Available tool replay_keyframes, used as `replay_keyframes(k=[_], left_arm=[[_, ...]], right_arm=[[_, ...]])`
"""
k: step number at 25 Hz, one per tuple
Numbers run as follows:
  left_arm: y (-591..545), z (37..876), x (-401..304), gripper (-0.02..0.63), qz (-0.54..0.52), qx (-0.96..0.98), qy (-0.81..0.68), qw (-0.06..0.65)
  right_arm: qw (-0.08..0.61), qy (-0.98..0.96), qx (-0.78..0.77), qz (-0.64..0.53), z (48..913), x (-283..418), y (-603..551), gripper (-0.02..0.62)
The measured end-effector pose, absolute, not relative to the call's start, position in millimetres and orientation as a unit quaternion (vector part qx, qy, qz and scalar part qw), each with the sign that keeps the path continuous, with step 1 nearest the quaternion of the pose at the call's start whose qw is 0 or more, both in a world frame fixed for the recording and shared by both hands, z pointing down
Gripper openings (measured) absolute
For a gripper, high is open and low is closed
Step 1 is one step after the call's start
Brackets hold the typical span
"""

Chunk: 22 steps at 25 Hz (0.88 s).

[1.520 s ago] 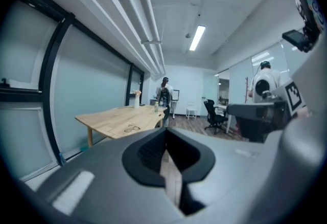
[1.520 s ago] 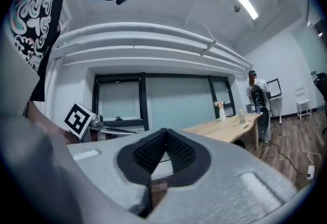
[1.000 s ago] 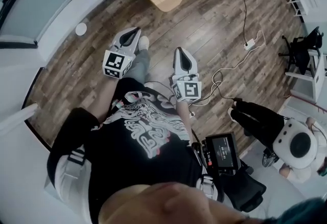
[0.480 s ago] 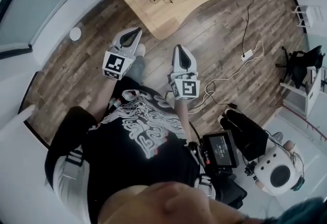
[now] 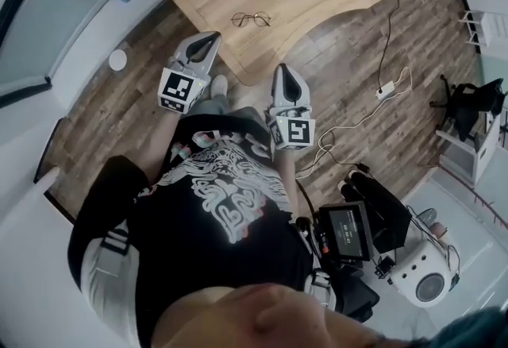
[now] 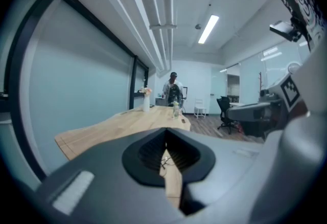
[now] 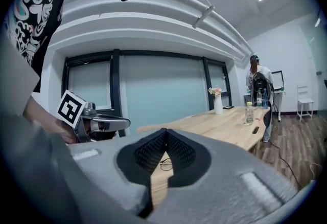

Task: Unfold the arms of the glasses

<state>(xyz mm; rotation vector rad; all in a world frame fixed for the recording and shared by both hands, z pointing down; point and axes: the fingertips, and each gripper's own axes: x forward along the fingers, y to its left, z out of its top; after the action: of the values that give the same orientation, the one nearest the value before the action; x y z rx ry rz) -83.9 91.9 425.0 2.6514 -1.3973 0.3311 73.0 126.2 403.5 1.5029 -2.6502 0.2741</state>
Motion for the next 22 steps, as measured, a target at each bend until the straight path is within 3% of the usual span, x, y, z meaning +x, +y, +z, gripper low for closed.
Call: replay_keyframes(k=[22], left_arm=[[26,438,-79,-0.011,0.118,0.871,-0.472,0.073]], right_arm=[[0.099,-0.867,0.486,0.054,418,70,50,-0.002]])
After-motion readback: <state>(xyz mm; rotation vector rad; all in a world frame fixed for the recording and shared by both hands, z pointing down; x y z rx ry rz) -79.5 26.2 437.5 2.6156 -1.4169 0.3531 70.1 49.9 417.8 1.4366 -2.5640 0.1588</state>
